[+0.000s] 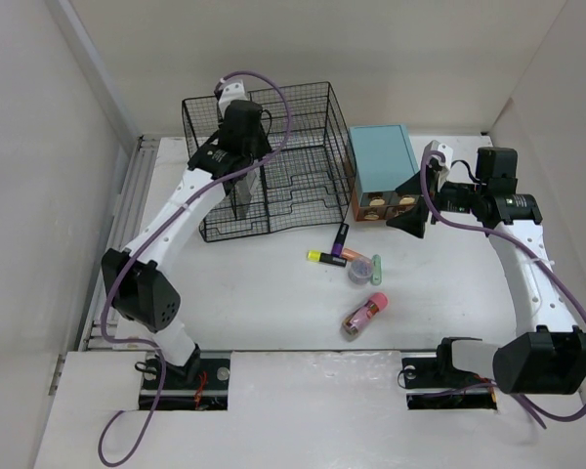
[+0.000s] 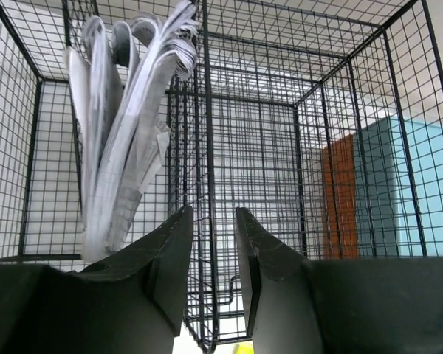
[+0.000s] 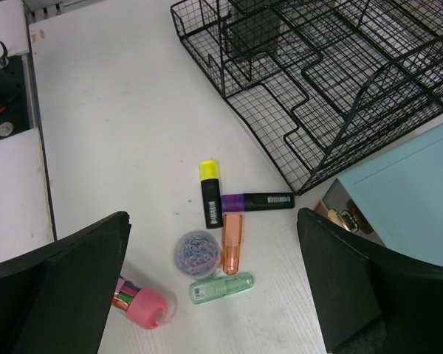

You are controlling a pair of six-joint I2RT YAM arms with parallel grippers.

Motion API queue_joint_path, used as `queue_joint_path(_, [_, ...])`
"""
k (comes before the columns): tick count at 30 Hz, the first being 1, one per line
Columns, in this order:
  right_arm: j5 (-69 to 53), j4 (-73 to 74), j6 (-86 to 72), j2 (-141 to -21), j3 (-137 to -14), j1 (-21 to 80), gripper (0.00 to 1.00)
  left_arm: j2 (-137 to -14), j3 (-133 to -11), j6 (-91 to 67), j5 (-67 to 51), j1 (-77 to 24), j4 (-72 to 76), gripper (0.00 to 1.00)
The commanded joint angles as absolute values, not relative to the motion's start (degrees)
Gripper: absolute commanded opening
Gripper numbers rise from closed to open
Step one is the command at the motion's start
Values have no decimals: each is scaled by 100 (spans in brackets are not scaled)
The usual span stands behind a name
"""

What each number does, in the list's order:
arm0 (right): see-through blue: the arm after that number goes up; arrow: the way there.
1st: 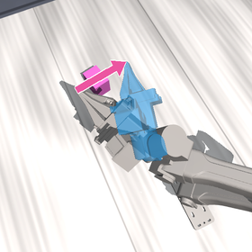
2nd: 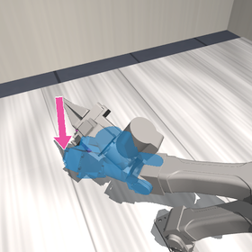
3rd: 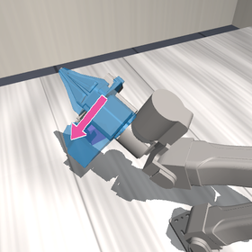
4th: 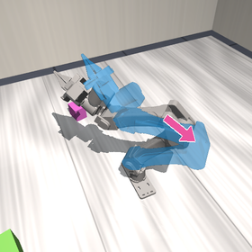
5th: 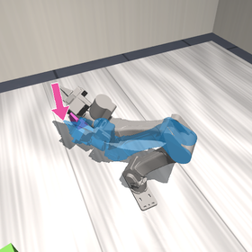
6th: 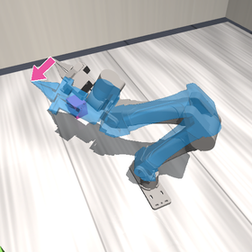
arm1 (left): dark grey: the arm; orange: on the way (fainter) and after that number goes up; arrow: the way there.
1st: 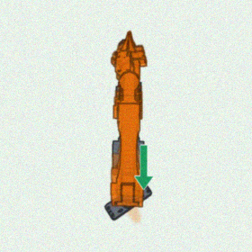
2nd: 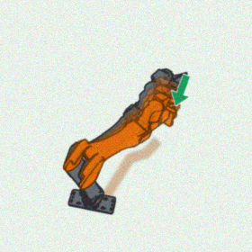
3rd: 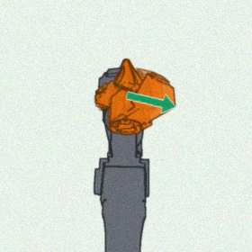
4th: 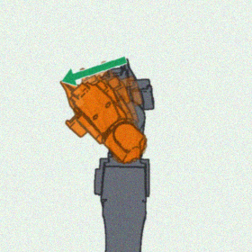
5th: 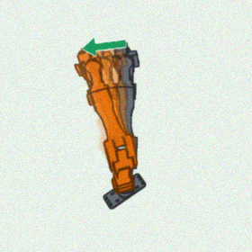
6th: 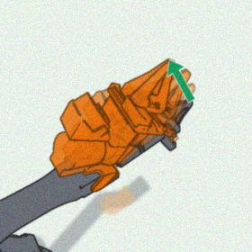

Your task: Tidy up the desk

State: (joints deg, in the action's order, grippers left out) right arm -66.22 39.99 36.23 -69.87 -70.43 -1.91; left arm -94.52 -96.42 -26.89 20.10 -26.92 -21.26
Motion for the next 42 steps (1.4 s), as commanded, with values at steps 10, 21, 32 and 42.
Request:
queue_joint_path(10, [-6785, 3964, 3735, -6979, -7269, -229, 100, -9633, -9536, -2786, 2548, -2961, -2206, 31])
queue_joint_path(21, [-6838, 3964, 3735, -6926, -7269, -229, 100, -9993, -9641, -2497, 2725, -2962, -2452, 28])
queue_joint_path(32, [-6838, 3964, 3735, -6926, -7269, -229, 100, -9879, -9589, -2101, 2602, -2962, -2452, 0])
queue_joint_path(42, [-6838, 3964, 3788, -6926, -7269, -229, 100, -9598, -9343, -1627, 1943, -2540, -2171, 0])
